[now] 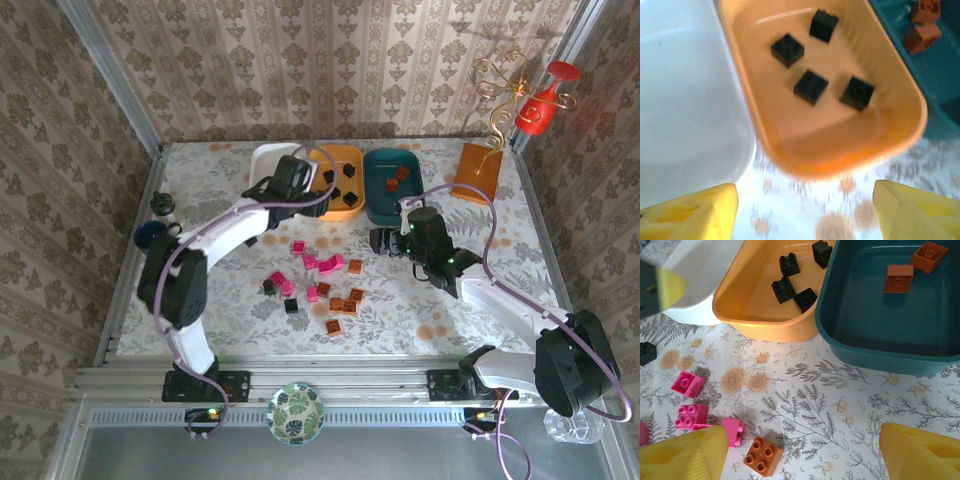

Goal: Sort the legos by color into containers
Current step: Place the lego in the container, then pick up the lego from the center of the table.

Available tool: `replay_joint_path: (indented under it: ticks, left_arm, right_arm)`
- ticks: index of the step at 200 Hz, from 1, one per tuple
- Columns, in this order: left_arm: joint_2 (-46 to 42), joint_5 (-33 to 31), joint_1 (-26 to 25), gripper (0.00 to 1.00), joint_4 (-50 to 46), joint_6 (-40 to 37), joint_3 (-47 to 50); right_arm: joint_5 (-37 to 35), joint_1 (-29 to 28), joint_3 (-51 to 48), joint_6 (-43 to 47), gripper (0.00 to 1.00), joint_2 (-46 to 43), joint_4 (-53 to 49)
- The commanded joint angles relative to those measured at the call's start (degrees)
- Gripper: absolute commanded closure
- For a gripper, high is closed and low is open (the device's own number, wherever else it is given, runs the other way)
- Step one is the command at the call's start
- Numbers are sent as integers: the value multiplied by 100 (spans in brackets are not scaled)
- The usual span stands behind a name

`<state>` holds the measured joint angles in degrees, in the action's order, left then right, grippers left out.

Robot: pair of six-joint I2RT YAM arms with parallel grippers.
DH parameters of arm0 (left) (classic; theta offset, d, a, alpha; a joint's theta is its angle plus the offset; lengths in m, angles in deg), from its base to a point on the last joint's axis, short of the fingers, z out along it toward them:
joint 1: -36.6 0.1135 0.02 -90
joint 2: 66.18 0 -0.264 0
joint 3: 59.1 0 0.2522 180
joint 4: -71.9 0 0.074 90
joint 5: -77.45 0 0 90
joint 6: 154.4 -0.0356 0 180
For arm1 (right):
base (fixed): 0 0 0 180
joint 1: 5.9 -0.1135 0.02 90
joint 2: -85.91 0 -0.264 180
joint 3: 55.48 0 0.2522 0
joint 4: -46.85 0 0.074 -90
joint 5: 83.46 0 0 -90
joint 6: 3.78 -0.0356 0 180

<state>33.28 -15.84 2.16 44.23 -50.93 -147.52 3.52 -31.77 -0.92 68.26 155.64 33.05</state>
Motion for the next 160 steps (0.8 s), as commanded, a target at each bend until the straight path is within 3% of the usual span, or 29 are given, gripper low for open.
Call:
replay_joint_path:
  ticks: [1,65,107,160]
  left_arm:
    - [-365,-154,-28,26,128,228,791]
    - [182,-40,-28,26,263,445,1298]
    - [665,-49,-28,39,284,445,1183]
    - [649,-96,-46,56,555,586,1516]
  right_arm:
    - [-149,10,-63,-10,19,-34,135]
    - [-39,-174,-230,143,19,-118,485]
    - [-69,-264,-221,193,18,-76,498]
    - [-118,-528,-215,433,14,-18,617]
